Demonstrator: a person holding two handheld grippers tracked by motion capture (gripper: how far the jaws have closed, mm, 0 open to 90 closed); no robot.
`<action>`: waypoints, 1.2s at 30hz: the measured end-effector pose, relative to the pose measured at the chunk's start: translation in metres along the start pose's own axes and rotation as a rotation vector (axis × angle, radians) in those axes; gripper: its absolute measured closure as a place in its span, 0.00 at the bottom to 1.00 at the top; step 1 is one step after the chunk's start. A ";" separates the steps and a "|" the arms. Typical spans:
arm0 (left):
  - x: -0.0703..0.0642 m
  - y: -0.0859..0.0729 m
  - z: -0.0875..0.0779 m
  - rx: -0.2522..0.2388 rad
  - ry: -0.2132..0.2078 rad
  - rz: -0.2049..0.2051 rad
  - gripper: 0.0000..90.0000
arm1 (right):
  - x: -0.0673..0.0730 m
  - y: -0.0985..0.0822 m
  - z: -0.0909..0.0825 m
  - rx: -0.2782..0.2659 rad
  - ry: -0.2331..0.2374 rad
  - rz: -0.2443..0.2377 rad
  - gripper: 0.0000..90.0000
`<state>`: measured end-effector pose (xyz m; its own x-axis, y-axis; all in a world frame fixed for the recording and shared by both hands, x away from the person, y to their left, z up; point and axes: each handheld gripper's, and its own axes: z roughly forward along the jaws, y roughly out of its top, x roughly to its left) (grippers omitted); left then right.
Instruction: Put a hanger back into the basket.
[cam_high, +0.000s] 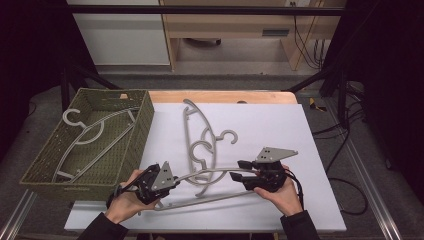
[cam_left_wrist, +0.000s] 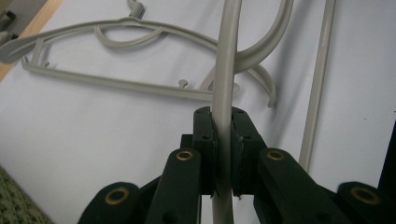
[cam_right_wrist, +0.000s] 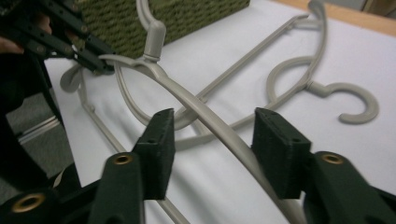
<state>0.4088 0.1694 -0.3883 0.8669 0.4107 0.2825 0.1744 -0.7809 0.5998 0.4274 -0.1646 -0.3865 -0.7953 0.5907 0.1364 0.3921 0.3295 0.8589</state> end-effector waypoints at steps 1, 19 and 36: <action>0.000 0.000 0.000 -0.004 0.013 -0.019 0.92 | -0.001 0.000 -0.001 -0.015 -0.011 0.003 0.49; 0.030 -0.012 -0.037 -0.088 0.144 -0.246 0.92 | -0.024 -0.027 -0.038 -0.119 -0.229 0.057 0.11; 0.060 -0.017 -0.093 -0.197 0.252 -0.343 0.92 | -0.045 -0.047 -0.049 -0.130 -0.318 0.138 0.05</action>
<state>0.4142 0.2511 -0.3116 0.6299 0.7502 0.2010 0.3181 -0.4853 0.8144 0.4218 -0.2425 -0.4087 -0.5474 0.8293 0.1123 0.4072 0.1467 0.9015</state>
